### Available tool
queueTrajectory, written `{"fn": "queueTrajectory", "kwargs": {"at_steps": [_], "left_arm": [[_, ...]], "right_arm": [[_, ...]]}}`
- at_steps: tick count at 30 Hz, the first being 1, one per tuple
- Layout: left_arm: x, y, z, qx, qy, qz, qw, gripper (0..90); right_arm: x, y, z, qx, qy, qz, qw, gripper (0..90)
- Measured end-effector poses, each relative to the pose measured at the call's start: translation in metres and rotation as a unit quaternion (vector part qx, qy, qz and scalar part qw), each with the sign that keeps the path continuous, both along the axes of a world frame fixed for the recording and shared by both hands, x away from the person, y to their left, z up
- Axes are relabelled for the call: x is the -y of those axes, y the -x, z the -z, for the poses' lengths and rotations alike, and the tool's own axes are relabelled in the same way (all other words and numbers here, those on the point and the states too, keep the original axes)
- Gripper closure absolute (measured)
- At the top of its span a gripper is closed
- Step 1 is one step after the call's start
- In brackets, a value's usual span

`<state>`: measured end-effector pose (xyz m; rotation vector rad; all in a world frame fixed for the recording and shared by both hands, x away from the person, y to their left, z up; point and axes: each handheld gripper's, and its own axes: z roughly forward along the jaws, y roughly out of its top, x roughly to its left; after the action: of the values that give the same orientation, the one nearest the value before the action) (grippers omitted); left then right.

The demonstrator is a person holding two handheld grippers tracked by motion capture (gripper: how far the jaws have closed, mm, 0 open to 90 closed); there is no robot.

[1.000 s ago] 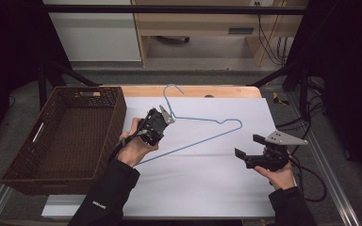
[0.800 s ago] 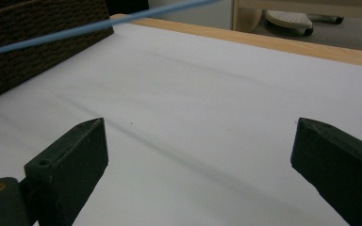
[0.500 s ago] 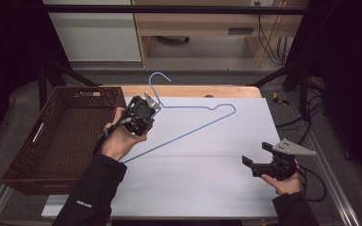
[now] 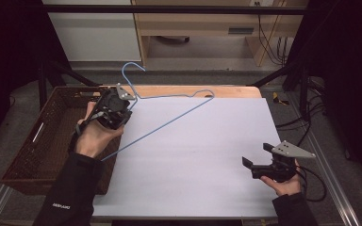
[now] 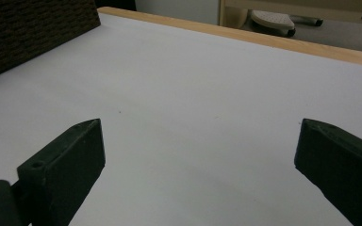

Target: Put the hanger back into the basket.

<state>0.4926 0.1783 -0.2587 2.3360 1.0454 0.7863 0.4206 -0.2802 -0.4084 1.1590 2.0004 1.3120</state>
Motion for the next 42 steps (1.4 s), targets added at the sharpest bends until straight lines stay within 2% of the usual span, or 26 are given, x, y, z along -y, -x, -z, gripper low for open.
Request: {"fn": "queueTrajectory", "kwargs": {"at_steps": [11,19,21,24,25,30,35,42], "left_arm": [[-0.031,0.001,-0.009,0.005,-0.008,-0.025,0.9996,87.0],[-0.047,0.0,-0.015,0.007,-0.007,-0.039,0.9992,87.0],[-0.055,0.0,-0.017,0.011,-0.008,-0.049,0.9987,87.0],[-0.061,-0.002,-0.018,0.017,-0.009,-0.051,0.9985,87.0],[-0.068,-0.002,-0.019,0.016,-0.014,-0.065,0.9977,86.9],[-0.087,-0.004,-0.018,0.019,-0.023,-0.086,0.9959,87.0],[-0.104,-0.005,-0.014,0.017,-0.018,-0.106,0.9941,86.9],[-0.131,-0.004,-0.005,0.013,-0.023,-0.133,0.9908,86.9]], "right_arm": [[-0.004,0.001,-0.001,0.007,0.003,-0.007,0.9999,3.0],[-0.005,0.001,-0.001,0.006,0.005,-0.008,0.9999,3.1],[-0.006,0.001,0.0,0.006,0.006,-0.009,0.9999,3.1],[-0.006,0.001,-0.001,0.005,0.006,-0.01,0.9999,3.1],[-0.006,0.001,-0.001,0.005,0.006,-0.011,0.9999,3.1],[-0.006,0.0,0.0,0.006,0.008,-0.014,0.9998,3.1],[-0.007,0.0,0.0,0.006,0.008,-0.013,0.9999,3.1],[-0.007,0.0,0.0,0.007,0.008,-0.014,0.9999,3.2]]}}
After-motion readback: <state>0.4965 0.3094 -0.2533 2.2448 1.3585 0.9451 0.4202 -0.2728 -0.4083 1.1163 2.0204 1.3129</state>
